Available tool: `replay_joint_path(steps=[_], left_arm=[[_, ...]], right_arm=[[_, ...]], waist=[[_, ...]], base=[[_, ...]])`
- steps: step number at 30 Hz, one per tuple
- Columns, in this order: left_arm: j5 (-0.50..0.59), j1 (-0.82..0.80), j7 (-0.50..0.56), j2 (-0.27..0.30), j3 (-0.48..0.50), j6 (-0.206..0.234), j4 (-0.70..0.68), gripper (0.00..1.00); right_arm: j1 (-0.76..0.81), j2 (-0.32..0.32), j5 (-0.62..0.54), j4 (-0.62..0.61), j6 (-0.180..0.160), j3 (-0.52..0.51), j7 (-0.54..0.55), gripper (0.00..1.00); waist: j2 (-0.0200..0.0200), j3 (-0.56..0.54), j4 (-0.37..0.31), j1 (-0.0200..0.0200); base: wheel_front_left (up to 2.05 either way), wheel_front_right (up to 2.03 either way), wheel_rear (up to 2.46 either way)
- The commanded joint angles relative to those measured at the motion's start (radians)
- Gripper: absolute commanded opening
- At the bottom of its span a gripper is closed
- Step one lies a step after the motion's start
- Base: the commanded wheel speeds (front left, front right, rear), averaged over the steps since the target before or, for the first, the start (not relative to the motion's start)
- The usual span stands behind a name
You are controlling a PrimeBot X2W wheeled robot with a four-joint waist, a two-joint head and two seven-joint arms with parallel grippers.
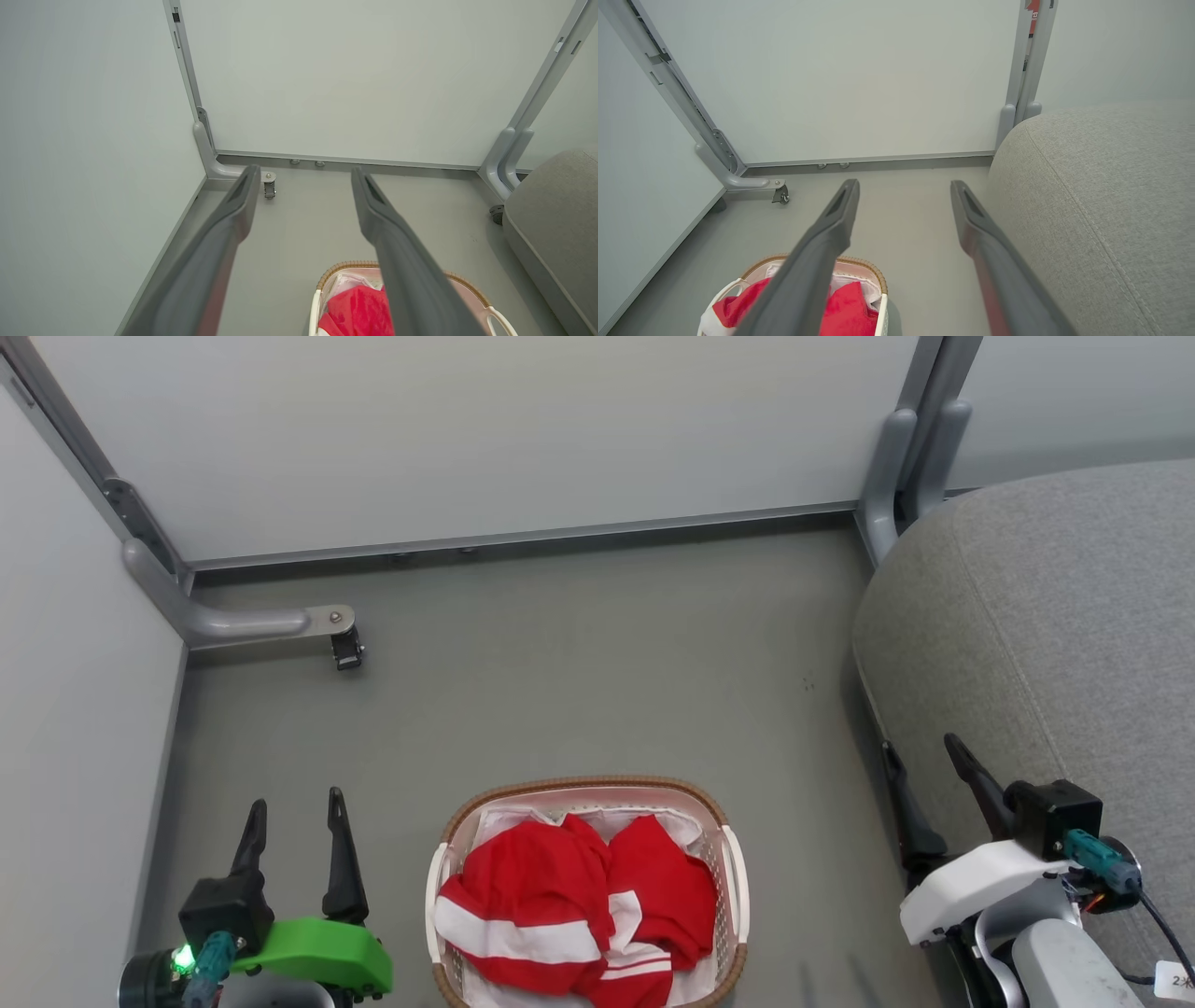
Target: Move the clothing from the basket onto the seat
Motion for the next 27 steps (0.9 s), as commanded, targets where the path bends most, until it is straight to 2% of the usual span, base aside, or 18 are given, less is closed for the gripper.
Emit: replay_joint_path(steps=[1, 13, 21, 27], left_arm=[[0.023, 0.007, -0.008, -0.005, 0.011, -0.008, -0.009, 1.00], [0.099, -0.011, -0.030, -0.022, 0.020, -0.069, 0.043, 1.00], [0.118, -0.077, -0.044, -0.022, -0.043, -0.072, 0.094, 1.00], [0.090, -0.167, -0.042, -0.021, -0.104, -0.097, 0.169, 1.00]], right_arm=[[0.002, 0.000, -0.022, -0.010, 0.000, -0.010, -0.011, 1.00], [-0.031, 0.003, -0.097, 0.009, 0.000, 0.004, -0.032, 1.00], [-0.093, -0.006, -0.143, -0.016, 0.000, 0.029, -0.045, 1.00], [-0.154, -0.008, -0.127, -0.035, 0.000, 0.046, -0.045, 1.00]], waist=[[-0.0001, 0.003, 0.001, 0.0000], [-0.0001, 0.076, -0.012, 0.0000], [-0.0001, 0.215, -0.041, 0.0000], [-0.0001, 0.333, -0.068, 0.0000]], base=[[0.00, 0.00, 0.00], [0.00, 0.00, 0.00], [0.00, 0.00, 0.00], [0.00, 0.00, 0.00]])
